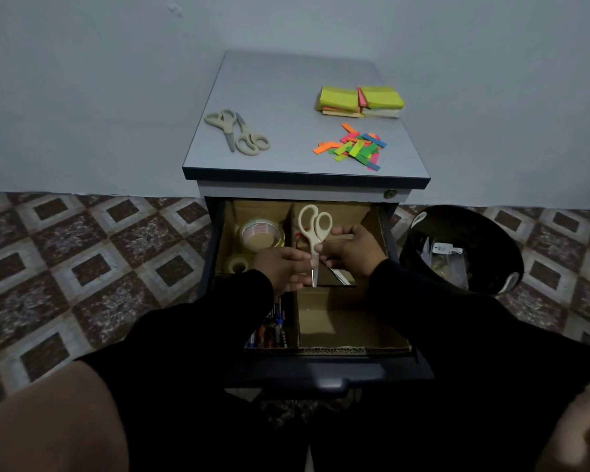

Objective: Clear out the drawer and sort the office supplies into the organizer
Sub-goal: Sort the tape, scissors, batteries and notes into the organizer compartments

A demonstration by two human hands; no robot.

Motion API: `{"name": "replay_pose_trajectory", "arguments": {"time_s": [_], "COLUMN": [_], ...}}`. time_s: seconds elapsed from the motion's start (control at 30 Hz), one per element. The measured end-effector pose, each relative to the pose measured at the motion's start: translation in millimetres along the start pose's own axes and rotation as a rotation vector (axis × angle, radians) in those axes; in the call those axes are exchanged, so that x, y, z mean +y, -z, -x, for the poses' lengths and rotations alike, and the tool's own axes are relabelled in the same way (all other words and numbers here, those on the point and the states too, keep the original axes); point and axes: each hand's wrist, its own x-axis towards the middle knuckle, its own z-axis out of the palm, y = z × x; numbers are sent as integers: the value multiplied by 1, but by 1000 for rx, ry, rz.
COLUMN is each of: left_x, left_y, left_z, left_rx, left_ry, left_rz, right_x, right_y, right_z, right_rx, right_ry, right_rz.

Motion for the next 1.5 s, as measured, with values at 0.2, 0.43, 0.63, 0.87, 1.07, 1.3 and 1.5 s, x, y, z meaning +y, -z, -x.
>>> {"name": "replay_pose_trajectory", "arguments": {"time_s": [0.2, 0.43, 0.63, 0.87, 1.07, 1.3, 1.5], "left_x": [7, 36, 51, 52, 21, -29, -38], "left_y": [11, 31, 42, 45, 51, 82, 82], "left_z": [-2, -3, -10, -20, -24, -31, -31], "left_rx": [-58, -69, -175, -182, 117, 221, 232], "left_ry": [-28, -87, -80, -123, -324, -500, -529], "left_rz": [-39, -421, -595, -562, -645, -1307, -1483], "right_x": [4, -4, -20, -23, -9, 10, 24], "right_y": [10, 27, 25, 31, 42, 35, 16], "right_z": [-13, -19, -17, -21, -34, -49, -55], "right_rx": [152, 82, 5, -50, 2, 9, -28], "right_ry": [297, 749, 849, 778, 446, 172, 35], "right_rz": [369, 1311, 1571, 1602, 1451, 1495, 1402]}}
